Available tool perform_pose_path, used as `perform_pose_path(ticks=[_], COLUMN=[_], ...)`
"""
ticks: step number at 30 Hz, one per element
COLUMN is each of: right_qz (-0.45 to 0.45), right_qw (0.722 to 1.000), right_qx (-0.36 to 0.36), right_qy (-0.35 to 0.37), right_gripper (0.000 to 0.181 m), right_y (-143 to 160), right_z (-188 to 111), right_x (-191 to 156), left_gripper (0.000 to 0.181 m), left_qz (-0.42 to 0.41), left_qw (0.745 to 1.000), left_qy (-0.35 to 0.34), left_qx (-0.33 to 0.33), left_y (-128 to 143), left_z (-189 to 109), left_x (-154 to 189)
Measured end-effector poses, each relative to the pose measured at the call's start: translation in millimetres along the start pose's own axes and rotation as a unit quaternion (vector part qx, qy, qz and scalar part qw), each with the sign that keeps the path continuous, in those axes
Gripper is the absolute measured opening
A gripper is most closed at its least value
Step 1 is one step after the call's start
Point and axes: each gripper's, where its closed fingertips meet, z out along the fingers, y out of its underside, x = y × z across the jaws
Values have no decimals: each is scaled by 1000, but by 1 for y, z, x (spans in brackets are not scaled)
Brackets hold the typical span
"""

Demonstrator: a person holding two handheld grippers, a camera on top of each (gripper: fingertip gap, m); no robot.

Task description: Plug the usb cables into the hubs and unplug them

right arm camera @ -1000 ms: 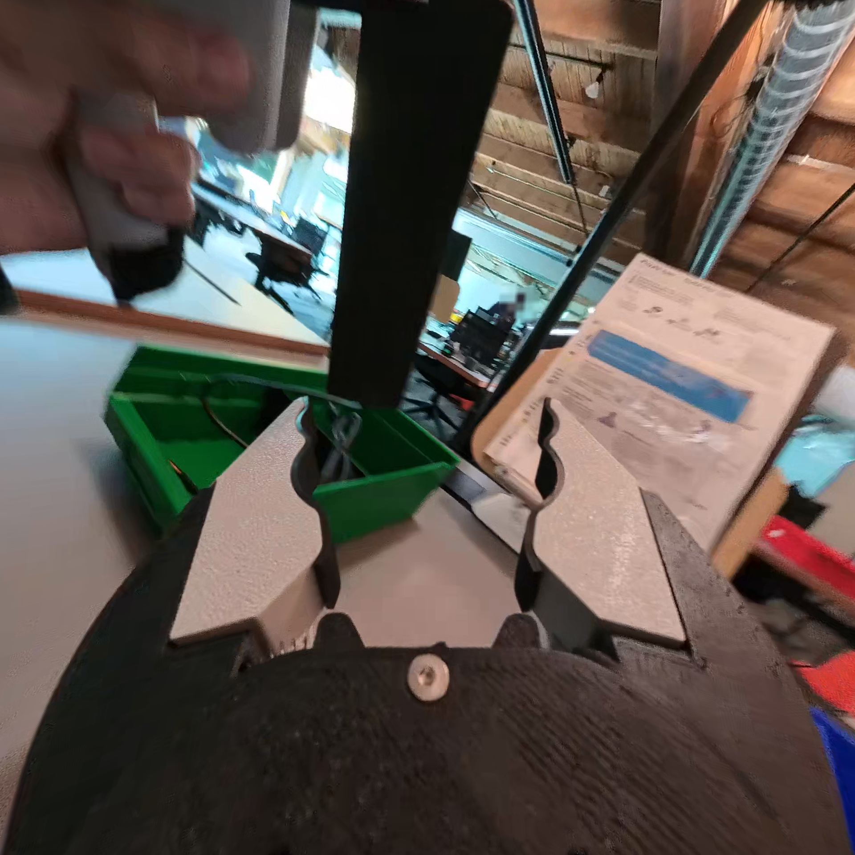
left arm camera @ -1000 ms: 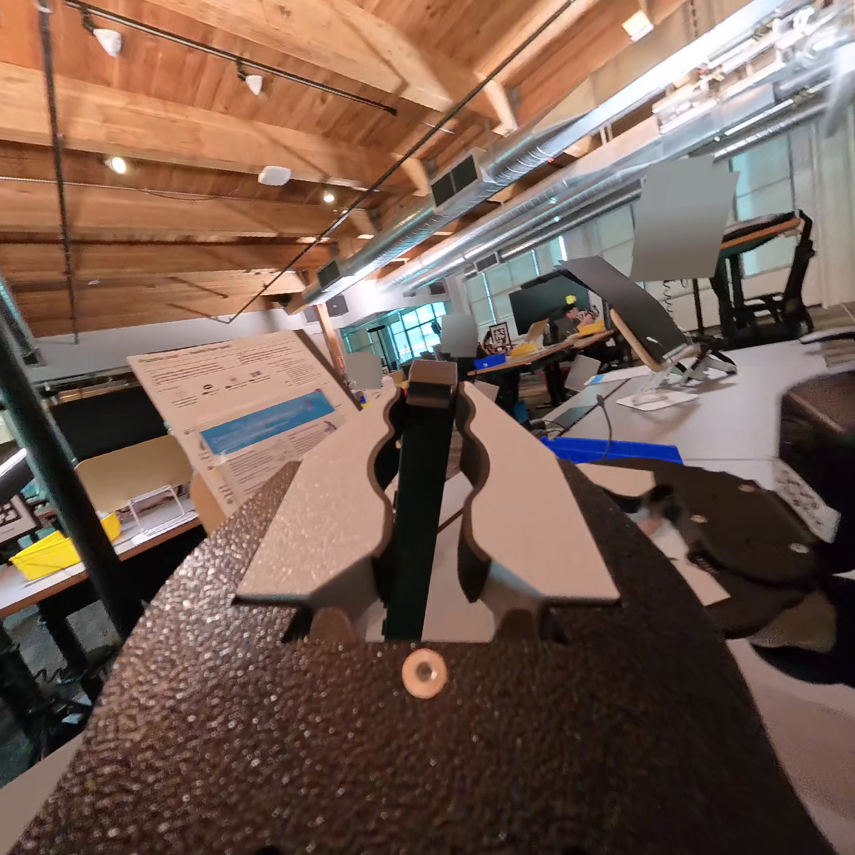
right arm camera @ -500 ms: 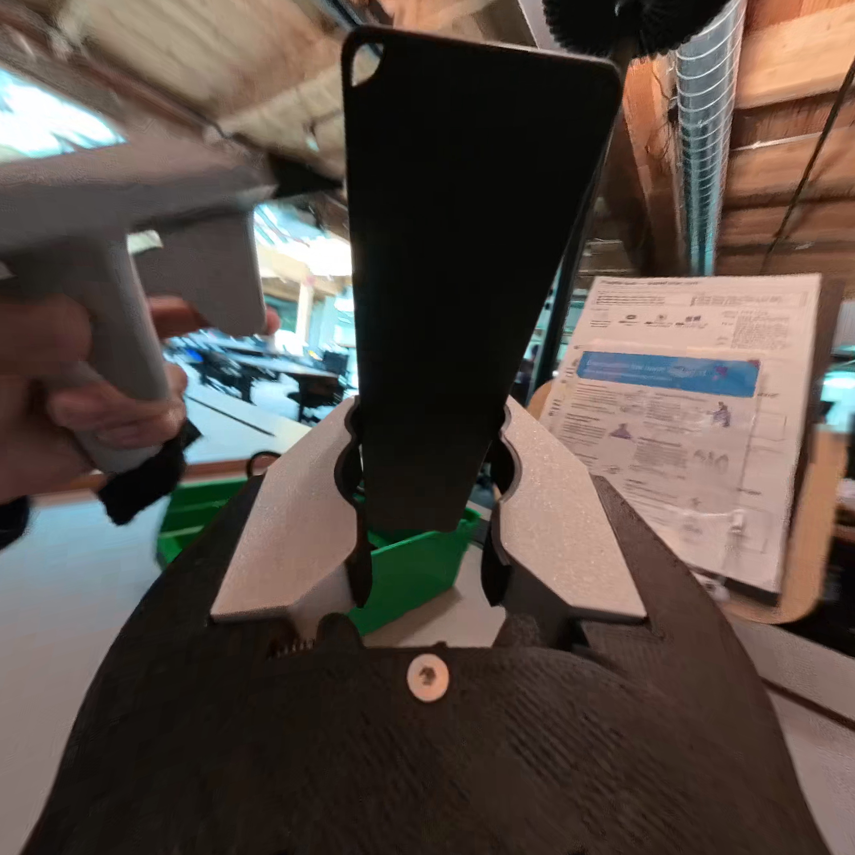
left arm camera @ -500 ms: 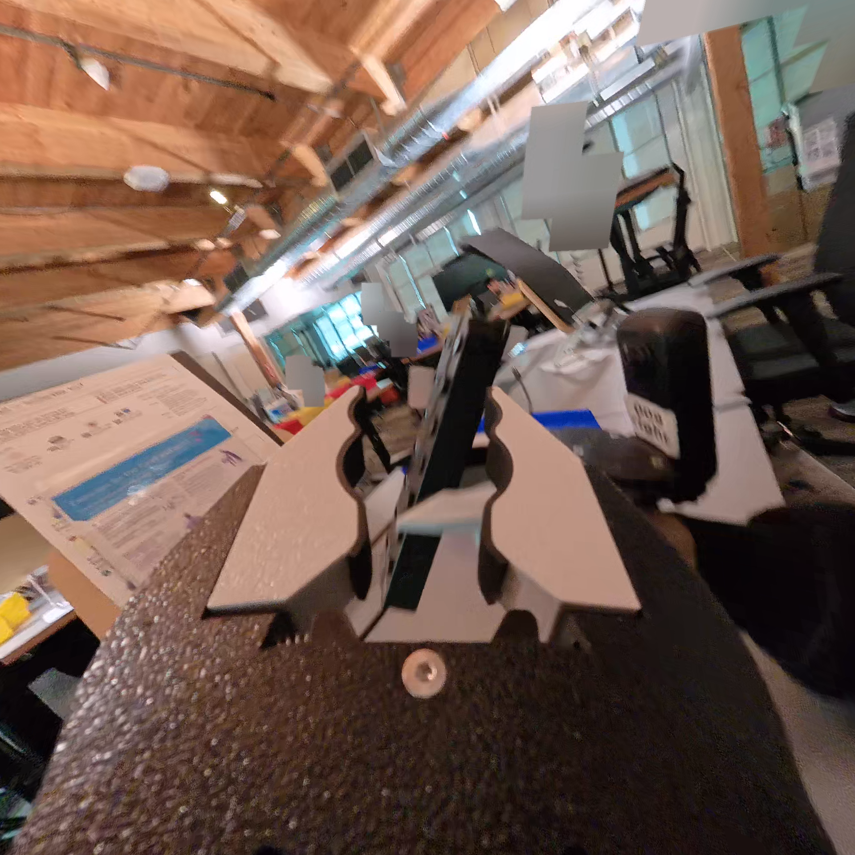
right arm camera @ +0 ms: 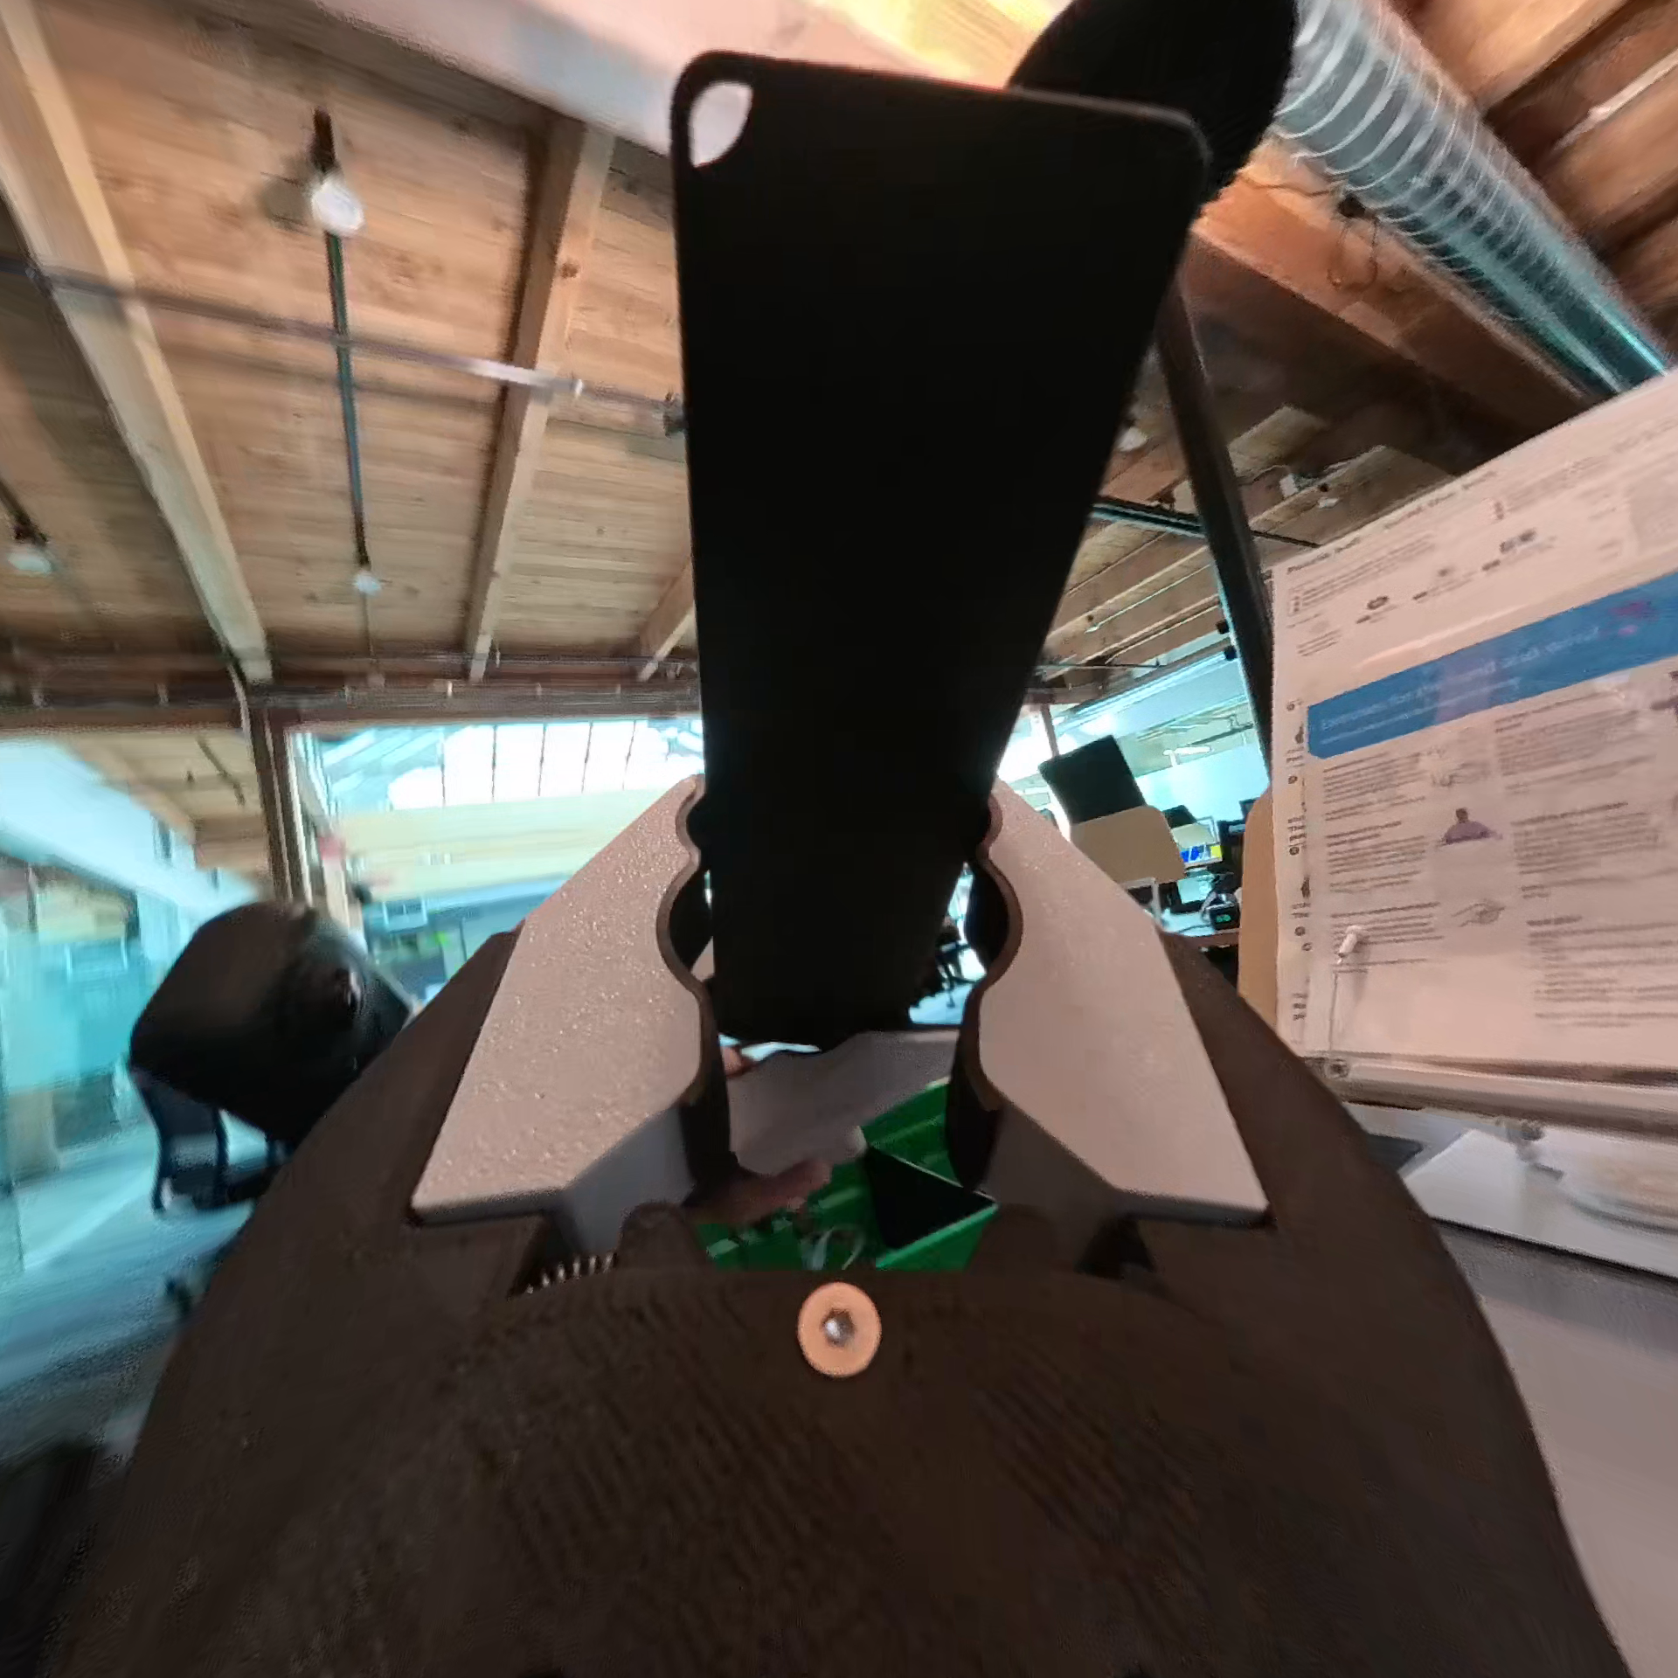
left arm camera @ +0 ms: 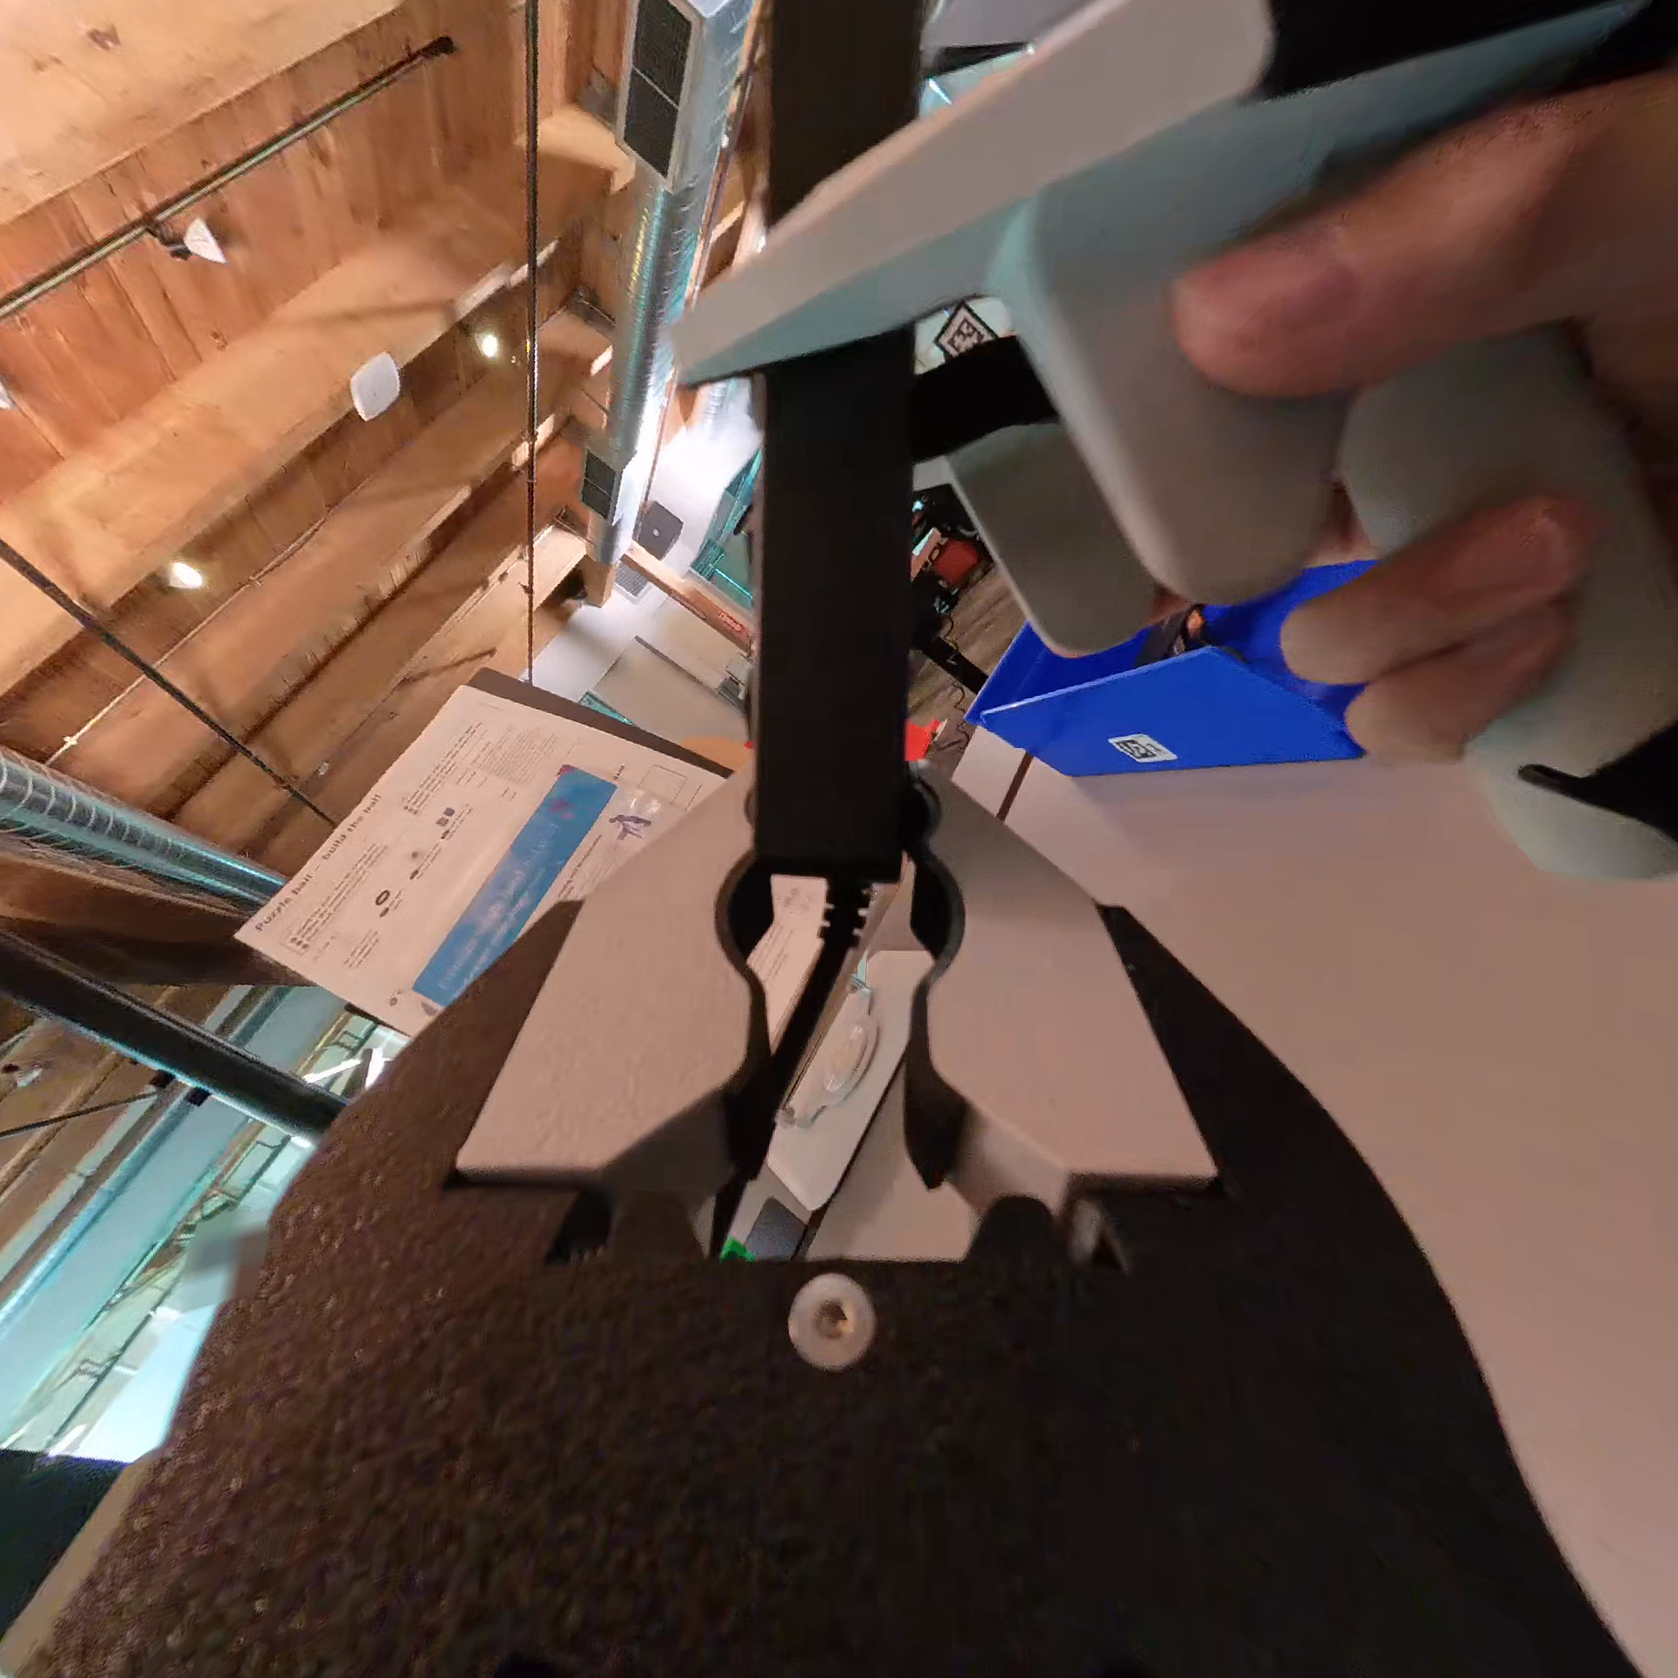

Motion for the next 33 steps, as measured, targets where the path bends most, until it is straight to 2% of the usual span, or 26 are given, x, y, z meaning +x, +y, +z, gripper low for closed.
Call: perform_pose_path(ticks=[2,4,6,7,9,11,12,13,14,16,19,22,25,27,29,30,32,33], right_qz=[-24,-35,-117,-174,-272,-262,-243,-237,-255,-301,-318,-343,-389,-403,-401,-398,-399,-415], right_qw=[999,996,990,980,952,946,945,939,930,906,860,817,767,751,747,739,707,701], right_qx=[-41,-78,-79,-83,-121,-190,-221,-248,-264,-298,-399,-462,-510,-523,-531,-543,-583,-580], right_qy=[-27,-27,24,57,66,22,6,-5,-2,5,-16,-23,5,2,0,14,25,31], right_gripper=[54,59,77,79,89,112,116,120,116,121,113,90,87,79,76,63,63,63], right_y=[8,14,8,4,6,15,16,15,9,6,39,66,75,82,91,94,100,100], right_z=[-1,-4,-11,-17,-25,-32,-36,-41,-45,-55,-77,-93,-103,-103,-102,-104,-115,-113], right_x=[-3,2,22,33,39,29,24,18,14,9,10,20,34,34,36,43,54,59], left_gripper=[22,22,22,22,22,22,22,22,20,21,21,21,21,21,22,22,22,23], left_qz=[49,140,211,238,317,381,403,417,428,442,464,499,522,538,555,564,572,570], left_qw=[999,985,961,949,923,910,904,898,892,887,877,858,845,835,824,818,814,814], left_qy=[-19,-66,-118,-139,-172,-143,-131,-134,-143,-135,-122,-116,-112,-115,-115,-111,-102,-109], left_qx=[-10,-75,-137,-154,-134,-76,-55,-39,-30,-13,4,-1,4,16,24,25,17,15], left_y=[3,13,19,20,11,4,4,2,-1,-5,-12,-10,-9,-13,-18,-18,-14,-14], left_z=[-5,-13,-28,-35,-46,-47,-45,-43,-42,-36,-25,-13,-3,1,4,6,9,9], left_x=[-10,-31,-58,-69,-83,-69,-61,-57,-54,-43,-24,-8,8,19,29,34,39,37])
